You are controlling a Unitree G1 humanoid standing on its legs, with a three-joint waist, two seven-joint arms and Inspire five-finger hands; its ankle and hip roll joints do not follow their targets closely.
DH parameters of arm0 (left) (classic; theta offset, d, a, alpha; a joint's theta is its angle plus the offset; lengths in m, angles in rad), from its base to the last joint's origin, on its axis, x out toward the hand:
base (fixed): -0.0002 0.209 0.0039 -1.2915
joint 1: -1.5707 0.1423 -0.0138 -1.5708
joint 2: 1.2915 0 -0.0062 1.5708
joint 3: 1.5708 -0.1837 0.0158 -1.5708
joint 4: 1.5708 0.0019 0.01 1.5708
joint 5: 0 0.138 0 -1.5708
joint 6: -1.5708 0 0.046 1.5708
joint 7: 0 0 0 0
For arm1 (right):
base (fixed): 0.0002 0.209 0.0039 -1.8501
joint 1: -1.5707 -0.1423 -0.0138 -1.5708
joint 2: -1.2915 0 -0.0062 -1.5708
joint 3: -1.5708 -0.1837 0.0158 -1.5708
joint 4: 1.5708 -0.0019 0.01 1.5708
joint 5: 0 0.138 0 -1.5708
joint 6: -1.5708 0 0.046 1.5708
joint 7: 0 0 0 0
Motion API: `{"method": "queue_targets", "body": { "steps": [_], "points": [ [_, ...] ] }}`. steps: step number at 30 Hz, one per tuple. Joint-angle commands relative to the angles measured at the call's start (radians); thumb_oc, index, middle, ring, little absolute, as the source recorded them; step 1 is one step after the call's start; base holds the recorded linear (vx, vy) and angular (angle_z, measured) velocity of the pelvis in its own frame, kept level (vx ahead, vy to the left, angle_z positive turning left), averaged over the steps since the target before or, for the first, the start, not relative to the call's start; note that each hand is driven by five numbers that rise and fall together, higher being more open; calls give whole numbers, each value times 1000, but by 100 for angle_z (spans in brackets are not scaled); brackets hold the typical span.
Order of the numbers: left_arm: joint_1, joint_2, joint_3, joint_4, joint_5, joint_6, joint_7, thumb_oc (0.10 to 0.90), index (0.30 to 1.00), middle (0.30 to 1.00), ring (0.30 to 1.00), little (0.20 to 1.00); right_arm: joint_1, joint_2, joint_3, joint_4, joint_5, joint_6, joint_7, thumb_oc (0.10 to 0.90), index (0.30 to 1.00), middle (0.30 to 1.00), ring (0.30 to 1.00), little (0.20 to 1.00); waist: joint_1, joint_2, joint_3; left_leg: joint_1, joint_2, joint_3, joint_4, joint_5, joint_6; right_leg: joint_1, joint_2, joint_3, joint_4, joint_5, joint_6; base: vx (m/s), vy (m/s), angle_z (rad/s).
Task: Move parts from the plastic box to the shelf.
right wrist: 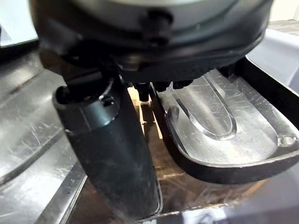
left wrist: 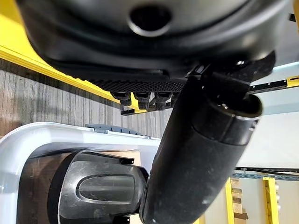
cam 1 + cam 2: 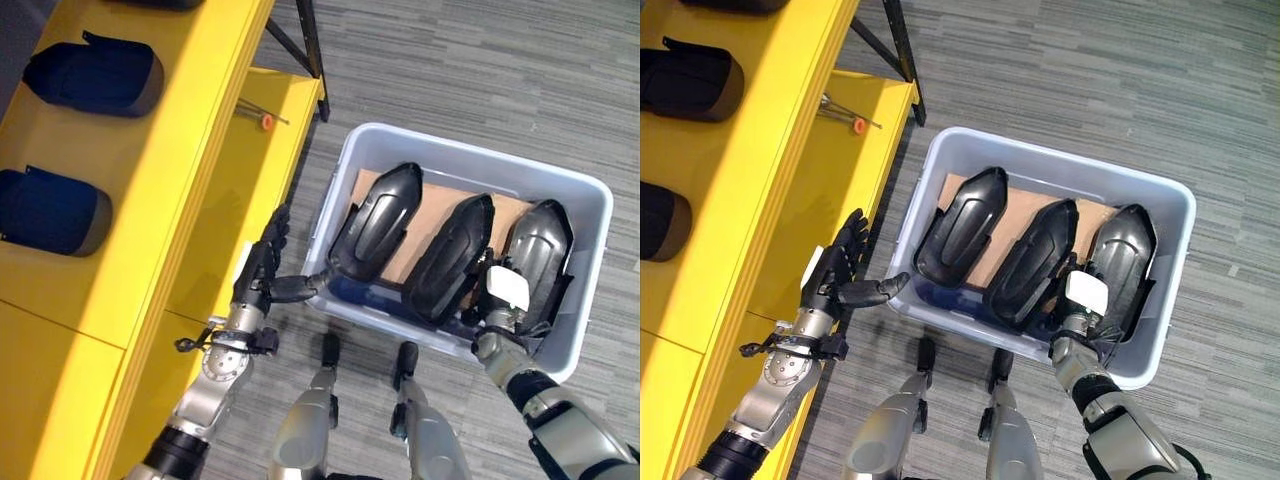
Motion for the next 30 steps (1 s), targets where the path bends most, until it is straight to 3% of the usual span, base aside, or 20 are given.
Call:
{"method": "queue_targets", "body": {
  "steps": [1,11,17,26,28,29,30],
  "points": [
    [-49,35,7,-69,-7,-129,13,900,1000,1000,1000,1000,-64,-122,35,-15,-67,-26,-115,900,1000,1000,1000,1000,-25,11,-14,-17,-36,39,27,-94,22,-6,-9,-2,193,-223,15,0,0,0],
    [-8,51,16,-104,-68,-100,-40,900,1000,1000,1000,1000,-120,-280,39,-185,-257,43,-213,900,1000,1000,1000,1000,-48,4,-26,14,-21,47,39,-102,19,5,-8,11,210,-227,20,18,-12,-7],
    [25,52,18,-128,-65,-96,-42,900,1000,1000,1000,1000,-99,-344,-17,-290,-256,37,-231,900,1000,1000,1000,1000,-68,-1,-38,32,-12,53,38,-105,15,13,-5,22,212,-232,20,27,-3,-4],
    [61,41,28,-147,-53,-94,-19,900,1000,1000,1000,1000,8,-324,-91,-446,-220,-9,-215,900,1000,1000,1000,1000,-100,-2,-49,54,-6,62,36,-112,14,23,-2,41,212,-236,17,18,11,-6],
    [78,32,33,-161,-47,-87,-14,900,1000,1000,1000,1000,58,-313,-124,-513,-191,-45,-243,900,1000,1000,1000,1000,-110,0,-50,62,-4,64,35,-112,14,27,-2,47,212,-236,16,47,45,-7],
    [97,26,39,-170,-42,-73,8,900,1000,1000,1000,1000,141,-297,-189,-680,-192,-117,-264,900,1000,1000,1000,1000,-134,0,-53,69,-3,70,33,-115,14,24,-3,57,216,-238,18,47,67,-6],
    [101,26,42,-172,-36,-75,12,900,1000,1000,1000,1000,168,-293,-210,-736,-199,-139,-255,900,1000,1000,1000,1000,-144,0,-53,70,-4,72,33,-117,13,22,-3,61,218,-239,19,38,75,-9]
  ]
}}
